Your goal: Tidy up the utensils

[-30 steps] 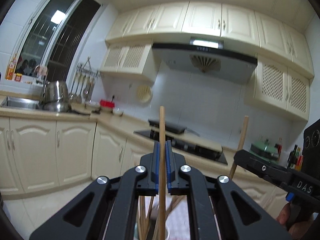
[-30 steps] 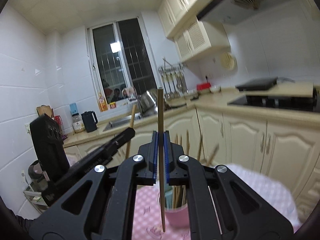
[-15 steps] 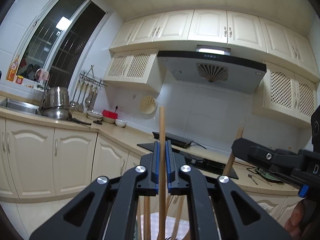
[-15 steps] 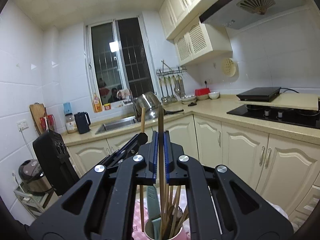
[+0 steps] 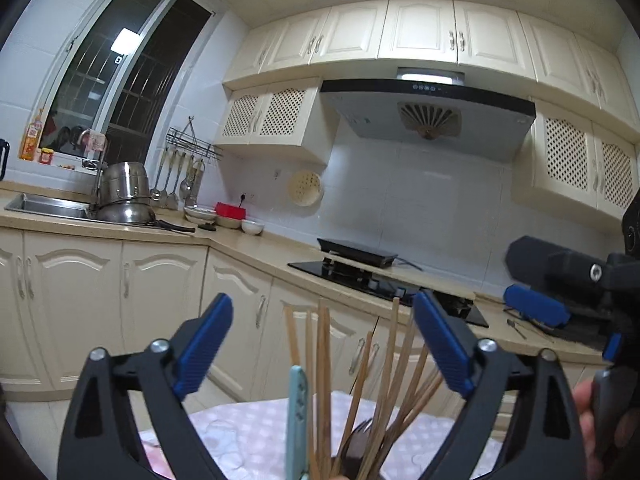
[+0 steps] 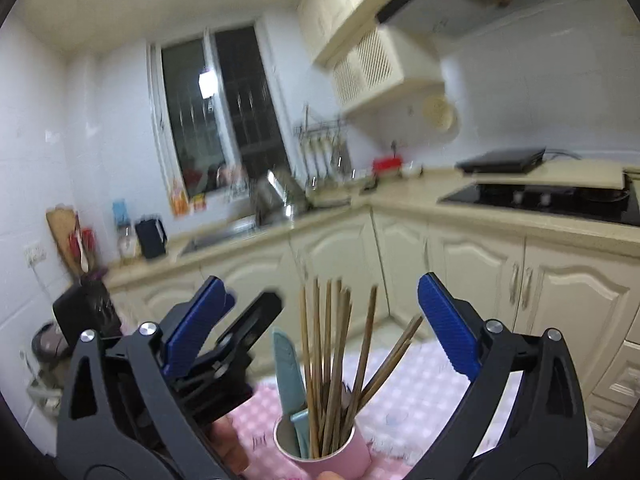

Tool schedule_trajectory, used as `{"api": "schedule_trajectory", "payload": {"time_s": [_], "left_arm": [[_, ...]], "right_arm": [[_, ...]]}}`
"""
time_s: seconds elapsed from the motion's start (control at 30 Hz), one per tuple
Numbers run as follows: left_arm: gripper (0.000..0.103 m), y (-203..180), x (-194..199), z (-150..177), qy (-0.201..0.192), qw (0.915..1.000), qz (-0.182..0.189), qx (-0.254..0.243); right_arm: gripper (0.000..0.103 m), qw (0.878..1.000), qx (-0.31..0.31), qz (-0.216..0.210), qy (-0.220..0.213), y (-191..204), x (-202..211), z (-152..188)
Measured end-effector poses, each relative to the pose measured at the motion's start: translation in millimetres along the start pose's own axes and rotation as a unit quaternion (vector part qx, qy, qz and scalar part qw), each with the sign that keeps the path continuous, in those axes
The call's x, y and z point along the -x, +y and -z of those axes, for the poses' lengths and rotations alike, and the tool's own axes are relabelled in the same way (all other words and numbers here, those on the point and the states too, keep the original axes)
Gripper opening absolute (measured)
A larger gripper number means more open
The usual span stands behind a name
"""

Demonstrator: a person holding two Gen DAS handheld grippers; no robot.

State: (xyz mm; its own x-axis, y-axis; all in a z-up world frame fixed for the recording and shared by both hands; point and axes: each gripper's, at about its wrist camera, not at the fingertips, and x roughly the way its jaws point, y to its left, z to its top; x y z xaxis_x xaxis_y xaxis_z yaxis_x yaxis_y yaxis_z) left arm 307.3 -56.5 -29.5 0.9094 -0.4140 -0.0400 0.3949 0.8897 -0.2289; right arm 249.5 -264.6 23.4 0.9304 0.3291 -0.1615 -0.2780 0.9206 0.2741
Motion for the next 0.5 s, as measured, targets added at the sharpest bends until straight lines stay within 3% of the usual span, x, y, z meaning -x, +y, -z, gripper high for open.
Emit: {"api": "schedule_trajectory", "payload": {"time_s": [0.2,0.5], "left_arm": [[0.099,-3.7,32.7,-13.4,0.036,0.9978,-0.048,-0.027],[0.099,-23.9,94.4,-20.9,0.085,0.9863,-0.109,-0.089]], "right_arm": [[0.097,1.0,0.0,0.027,0.014,6.2,13.4,-0.6],[0.097,0.997,-0.017,0.062,0.034,15.7,54.7,10.2]]}}
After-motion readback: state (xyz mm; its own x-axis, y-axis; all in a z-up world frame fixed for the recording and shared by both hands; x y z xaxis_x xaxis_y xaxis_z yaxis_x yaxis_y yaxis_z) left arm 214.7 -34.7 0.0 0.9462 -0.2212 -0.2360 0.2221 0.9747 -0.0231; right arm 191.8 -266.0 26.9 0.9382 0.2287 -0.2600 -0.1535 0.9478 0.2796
